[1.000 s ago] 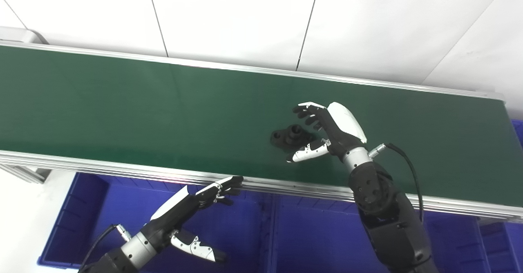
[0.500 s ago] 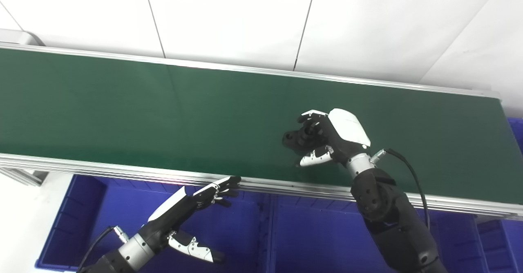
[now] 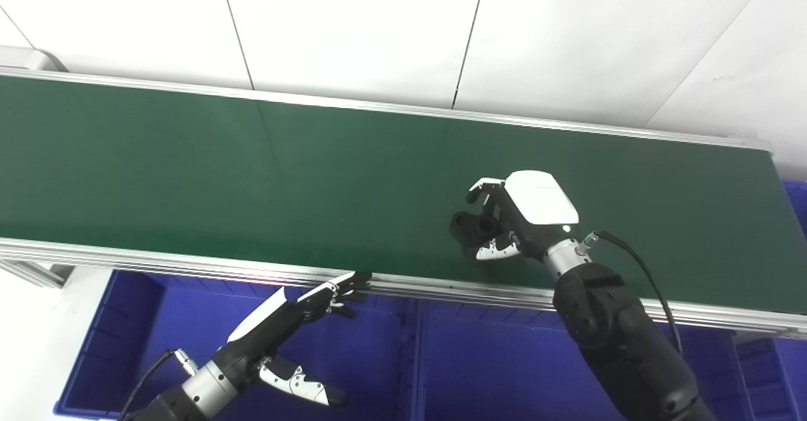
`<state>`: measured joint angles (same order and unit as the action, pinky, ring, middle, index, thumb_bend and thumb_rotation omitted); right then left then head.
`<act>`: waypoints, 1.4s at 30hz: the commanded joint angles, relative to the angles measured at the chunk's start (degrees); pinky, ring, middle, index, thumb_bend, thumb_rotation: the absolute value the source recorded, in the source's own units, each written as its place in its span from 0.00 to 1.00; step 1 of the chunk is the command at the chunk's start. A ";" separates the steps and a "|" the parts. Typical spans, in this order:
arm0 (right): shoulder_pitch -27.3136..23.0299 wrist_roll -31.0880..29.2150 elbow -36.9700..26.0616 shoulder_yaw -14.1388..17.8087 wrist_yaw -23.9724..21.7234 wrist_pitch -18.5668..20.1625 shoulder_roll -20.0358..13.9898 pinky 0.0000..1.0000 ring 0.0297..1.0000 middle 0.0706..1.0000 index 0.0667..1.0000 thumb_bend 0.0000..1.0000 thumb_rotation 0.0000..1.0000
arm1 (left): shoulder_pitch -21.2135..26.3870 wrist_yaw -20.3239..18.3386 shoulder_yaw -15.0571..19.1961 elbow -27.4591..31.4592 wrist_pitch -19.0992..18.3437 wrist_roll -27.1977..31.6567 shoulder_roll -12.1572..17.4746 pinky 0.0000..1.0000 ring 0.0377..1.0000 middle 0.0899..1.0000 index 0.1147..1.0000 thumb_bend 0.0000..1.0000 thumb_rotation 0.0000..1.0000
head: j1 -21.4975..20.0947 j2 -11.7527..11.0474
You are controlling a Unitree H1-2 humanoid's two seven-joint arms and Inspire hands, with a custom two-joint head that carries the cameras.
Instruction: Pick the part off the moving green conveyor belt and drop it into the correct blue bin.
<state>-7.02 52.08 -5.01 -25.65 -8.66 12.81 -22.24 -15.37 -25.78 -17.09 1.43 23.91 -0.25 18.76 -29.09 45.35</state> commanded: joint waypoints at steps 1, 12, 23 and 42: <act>-0.87 1.00 -1.51 -0.60 -0.61 -2.77 -0.73 0.41 0.42 0.45 0.62 0.53 0.00 | 0.17 0.06 0.37 1.75 1.15 1.15 0.53 0.76 0.85 0.90 0.92 0.76 0.28 | 0.03 0.04; 0.32 2.33 -6.72 0.37 -0.64 -2.52 -0.34 0.48 0.43 0.45 0.58 0.53 0.00 | 0.29 0.27 0.31 1.93 1.32 0.56 0.40 0.76 0.85 0.90 0.92 0.76 0.28 | 0.20 0.23; 5.74 4.59 -20.86 5.66 -1.86 -0.34 6.02 0.36 0.42 0.45 0.46 0.52 0.00 | 0.40 0.00 0.18 1.96 0.43 1.47 0.22 0.80 0.87 0.92 0.92 0.77 0.27 | 0.43 0.49; 30.38 5.51 -28.76 5.53 0.63 -3.89 12.95 0.17 0.42 0.44 0.45 0.52 0.00 | 0.08 0.39 0.13 3.93 -1.08 1.43 -0.24 0.77 0.86 0.91 0.92 0.76 0.26 | 1.07 2.09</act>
<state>22.70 57.40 -31.90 -19.74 -9.83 11.84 -9.80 -15.31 -25.75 -17.23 3.31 22.14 0.32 18.53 -28.04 47.37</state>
